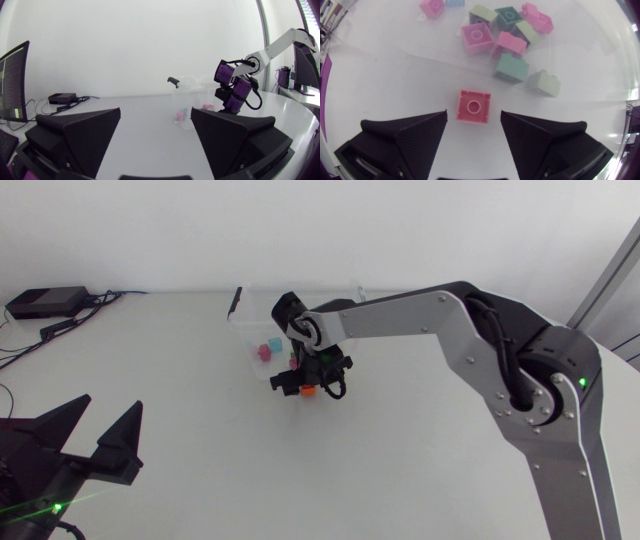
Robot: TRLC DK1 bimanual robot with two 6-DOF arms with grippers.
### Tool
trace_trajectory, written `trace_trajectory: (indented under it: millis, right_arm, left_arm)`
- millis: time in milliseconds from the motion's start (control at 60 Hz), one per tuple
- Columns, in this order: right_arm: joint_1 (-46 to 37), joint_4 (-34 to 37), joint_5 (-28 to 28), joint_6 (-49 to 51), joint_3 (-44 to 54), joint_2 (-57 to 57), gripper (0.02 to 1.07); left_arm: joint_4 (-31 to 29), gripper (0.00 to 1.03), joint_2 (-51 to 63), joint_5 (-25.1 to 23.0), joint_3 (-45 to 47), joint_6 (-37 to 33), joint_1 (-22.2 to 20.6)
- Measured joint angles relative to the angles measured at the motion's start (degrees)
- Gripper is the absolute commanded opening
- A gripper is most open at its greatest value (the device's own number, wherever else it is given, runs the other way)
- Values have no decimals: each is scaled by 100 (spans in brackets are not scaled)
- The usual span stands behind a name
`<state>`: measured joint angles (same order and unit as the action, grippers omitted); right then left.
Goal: Pick up the duplo bricks and place them in the container
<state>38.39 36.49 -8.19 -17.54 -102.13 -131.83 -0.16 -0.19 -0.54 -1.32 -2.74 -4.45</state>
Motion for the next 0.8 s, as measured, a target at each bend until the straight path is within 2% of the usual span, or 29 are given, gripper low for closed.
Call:
trace_trajectory:
  millis: [150, 533, 617, 667, 800]
  right_arm:
    - [-17, 125, 0, -4, -109, -22, 53]
    - [-37, 260, 0, -4, -289, -179, 50]
    - [-37, 260, 0, -4, -299, -181, 47]
    - [-37, 258, 2, -4, -299, -181, 40]
    - [-37, 251, 4, -4, -299, -181, 40]
  left_arm:
    - [-2, 98, 0, 0, 0, 0, -13]
    - [0, 98, 0, 0, 0, 0, -15]
    - [-2, 98, 0, 0, 0, 0, -24]
    - [-2, 98, 0, 2, 0, 0, -31]
    - [0, 98, 0, 0, 0, 0, -118]
